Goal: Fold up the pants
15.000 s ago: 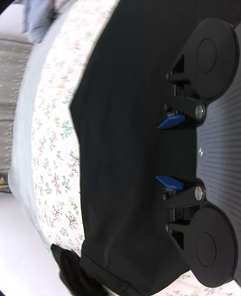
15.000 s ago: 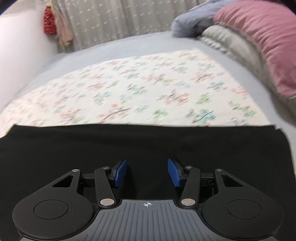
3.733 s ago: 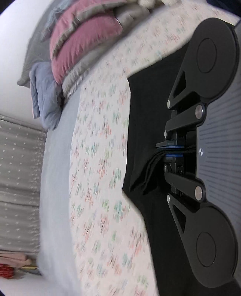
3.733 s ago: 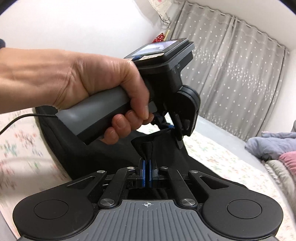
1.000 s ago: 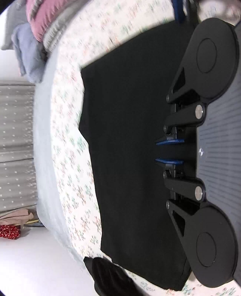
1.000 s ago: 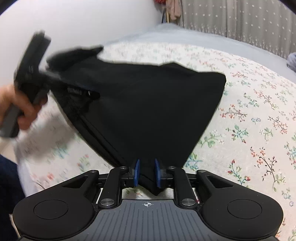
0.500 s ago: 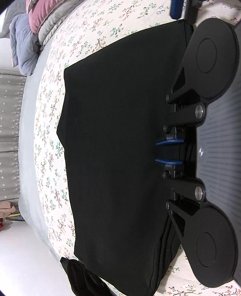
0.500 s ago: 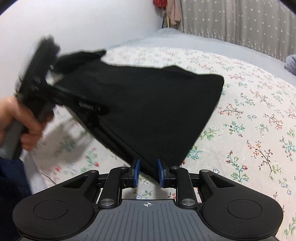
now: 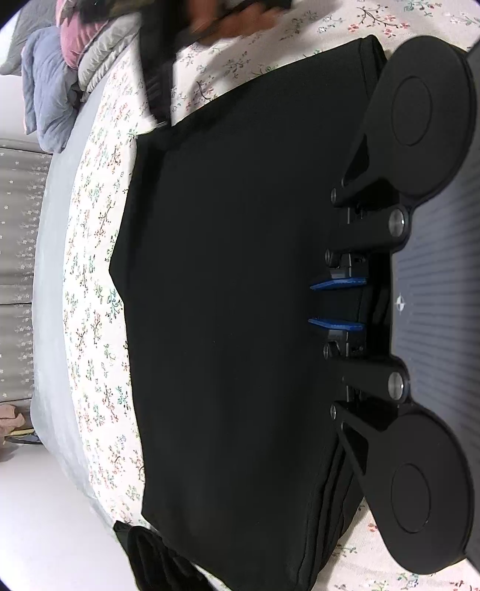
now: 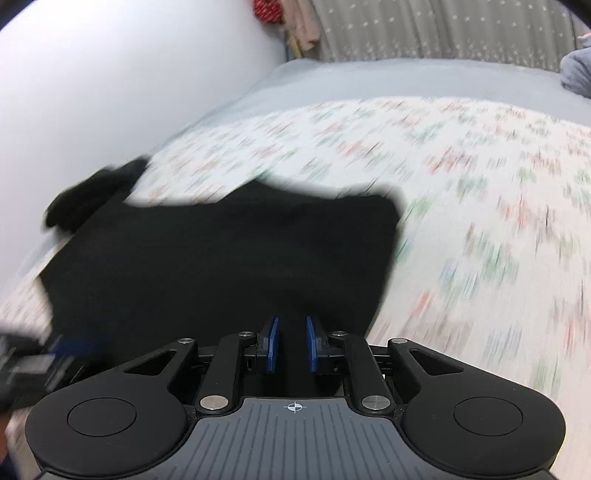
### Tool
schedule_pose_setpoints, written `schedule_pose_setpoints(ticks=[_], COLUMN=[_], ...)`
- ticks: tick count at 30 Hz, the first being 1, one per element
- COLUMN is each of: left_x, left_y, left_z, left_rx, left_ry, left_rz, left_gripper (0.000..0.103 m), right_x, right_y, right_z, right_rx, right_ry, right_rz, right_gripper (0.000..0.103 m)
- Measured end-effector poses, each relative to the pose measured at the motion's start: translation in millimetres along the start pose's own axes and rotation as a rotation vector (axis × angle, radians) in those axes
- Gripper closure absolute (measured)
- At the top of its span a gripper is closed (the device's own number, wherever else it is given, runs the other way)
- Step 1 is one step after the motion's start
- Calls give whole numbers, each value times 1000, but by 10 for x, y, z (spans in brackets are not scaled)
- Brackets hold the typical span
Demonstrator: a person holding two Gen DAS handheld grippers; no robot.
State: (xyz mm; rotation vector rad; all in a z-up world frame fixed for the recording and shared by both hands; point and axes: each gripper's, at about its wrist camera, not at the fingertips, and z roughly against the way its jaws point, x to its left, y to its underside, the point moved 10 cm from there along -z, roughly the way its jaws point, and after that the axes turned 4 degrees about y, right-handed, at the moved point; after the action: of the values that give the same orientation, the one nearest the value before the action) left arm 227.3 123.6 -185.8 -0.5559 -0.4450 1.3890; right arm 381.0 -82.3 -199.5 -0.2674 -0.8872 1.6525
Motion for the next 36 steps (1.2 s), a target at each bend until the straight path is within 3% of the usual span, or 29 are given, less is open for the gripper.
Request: schedule_pose_setpoints(ticks=[2, 5, 6, 7, 8, 9, 12, 13, 14, 16, 21, 25, 27, 31, 36], left_x=[20, 10, 11, 14, 22, 32, 41, 35, 22, -3, -11, 18, 17, 15, -1], left_y=[1, 2, -1, -7, -15, -30, -53, -55, -54, -39, -22, -2, 8, 2, -15], left_z=[4, 6, 9, 12, 17, 14, 20, 21, 21, 18, -2, -1, 36, 37, 28], left_rx=[2, 8, 11, 15, 20, 23, 31, 34, 36, 38, 30, 24, 20, 21, 27], left_ry=[14, 20, 23, 28, 35, 42, 75, 88, 99, 107, 113, 126, 127, 119, 104], left_rz=[7, 6, 9, 15, 23, 30, 61, 74, 83, 85, 88, 100, 107, 111, 100], left_gripper=[64, 64, 64, 64, 64, 64, 63, 62, 61, 59, 58, 58, 58, 58, 58], right_x=[-305, -517, -558, -611, -643, -633, -436, -366, -307, -201, 65, 266, 314, 361, 372], right_y=[-289, -512, -553, -591, -601, -569, -281, -120, 37, 391, 962, 1162, 1205, 1285, 1303], right_z=[-173, -359, -385, -369, -321, -248, 24, 166, 303, 528, 887, 971, 945, 883, 688], right_rx=[-38, -54, -59, -73, -89, -97, -51, -27, -9, 47, 109, 66, 33, -8, -26], right_ry=[85, 52, 109, 221, 301, 311, 176, 149, 106, 11, -197, -207, -247, -282, -231], right_rz=[-61, -157, -145, -120, -113, -126, -199, -227, -267, -380, -598, -561, -612, -708, -734], right_gripper=[95, 103, 103, 88, 87, 87, 83, 74, 54, 33, 33, 34, 35, 48, 81])
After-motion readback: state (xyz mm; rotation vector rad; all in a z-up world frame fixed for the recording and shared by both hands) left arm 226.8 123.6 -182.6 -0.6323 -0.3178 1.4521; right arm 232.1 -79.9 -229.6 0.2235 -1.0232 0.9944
